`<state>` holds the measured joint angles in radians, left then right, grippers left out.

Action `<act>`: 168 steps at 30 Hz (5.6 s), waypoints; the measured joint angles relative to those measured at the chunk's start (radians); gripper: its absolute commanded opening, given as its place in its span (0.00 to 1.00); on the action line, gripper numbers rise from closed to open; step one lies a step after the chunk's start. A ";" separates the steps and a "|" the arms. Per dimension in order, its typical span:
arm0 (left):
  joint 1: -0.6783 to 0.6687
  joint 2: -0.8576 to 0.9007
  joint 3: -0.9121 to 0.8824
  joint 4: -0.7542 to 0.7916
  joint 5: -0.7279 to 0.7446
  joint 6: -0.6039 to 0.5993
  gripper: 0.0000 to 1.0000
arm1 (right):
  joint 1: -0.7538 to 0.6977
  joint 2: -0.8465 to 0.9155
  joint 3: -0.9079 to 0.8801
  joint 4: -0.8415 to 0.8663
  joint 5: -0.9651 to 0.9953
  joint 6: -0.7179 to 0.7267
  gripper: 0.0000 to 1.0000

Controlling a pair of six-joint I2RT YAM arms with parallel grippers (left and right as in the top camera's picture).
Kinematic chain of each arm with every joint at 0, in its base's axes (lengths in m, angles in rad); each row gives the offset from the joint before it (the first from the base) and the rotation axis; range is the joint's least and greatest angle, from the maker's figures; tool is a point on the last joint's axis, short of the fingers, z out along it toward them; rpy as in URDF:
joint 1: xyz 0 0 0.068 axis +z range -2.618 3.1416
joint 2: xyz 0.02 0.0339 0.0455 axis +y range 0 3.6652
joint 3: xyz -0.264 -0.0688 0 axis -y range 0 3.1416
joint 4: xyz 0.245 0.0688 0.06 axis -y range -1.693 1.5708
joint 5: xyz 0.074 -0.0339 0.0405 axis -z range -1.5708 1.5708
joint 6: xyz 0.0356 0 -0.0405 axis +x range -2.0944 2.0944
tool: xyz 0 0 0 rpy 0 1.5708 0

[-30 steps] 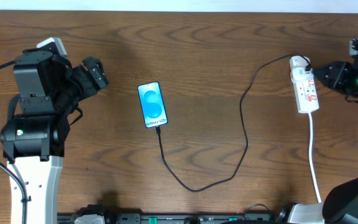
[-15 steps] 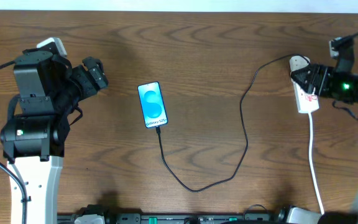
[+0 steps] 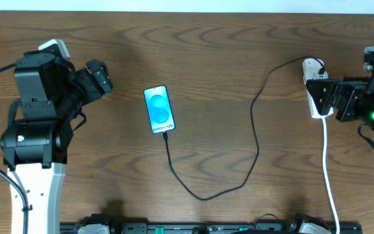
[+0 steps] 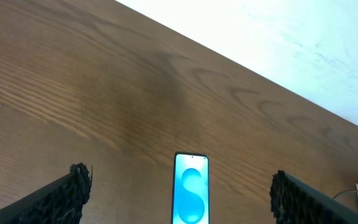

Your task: Plug charger to phone and switch on socket

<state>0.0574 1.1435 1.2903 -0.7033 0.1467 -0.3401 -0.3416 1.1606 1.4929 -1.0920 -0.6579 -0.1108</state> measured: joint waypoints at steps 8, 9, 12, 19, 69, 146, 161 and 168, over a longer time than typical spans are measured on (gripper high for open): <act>0.000 0.000 0.000 0.000 0.000 0.000 0.94 | 0.000 -0.057 0.000 0.001 0.016 -0.068 0.99; 0.000 0.000 0.000 0.000 0.000 0.000 0.93 | 0.000 -0.058 0.000 0.001 0.016 -0.071 0.99; 0.000 0.000 0.000 0.000 0.000 0.000 0.93 | 0.000 -0.058 -0.002 0.002 0.027 -0.078 0.99; 0.000 0.000 0.000 0.001 0.000 0.000 0.93 | 0.058 -0.151 -0.153 0.190 0.127 -0.077 0.99; 0.001 0.000 0.000 0.000 0.000 0.000 0.93 | 0.232 -1.146 -1.485 1.023 0.603 0.187 0.99; 0.023 -1.133 -1.265 0.672 -0.026 0.382 0.93 | 0.232 -1.149 -1.485 1.023 0.607 0.190 0.99; 0.023 -1.133 -1.265 0.672 -0.026 0.382 0.94 | 0.232 -1.149 -1.485 1.023 0.607 0.190 0.99; 0.023 -1.133 -1.265 0.672 -0.026 0.382 0.94 | 0.232 -1.149 -1.485 1.023 0.607 0.190 0.99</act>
<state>0.0803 0.0109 0.0250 -0.0315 0.1207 0.0418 -0.1097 0.0113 0.0074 -0.0685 -0.0505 0.0795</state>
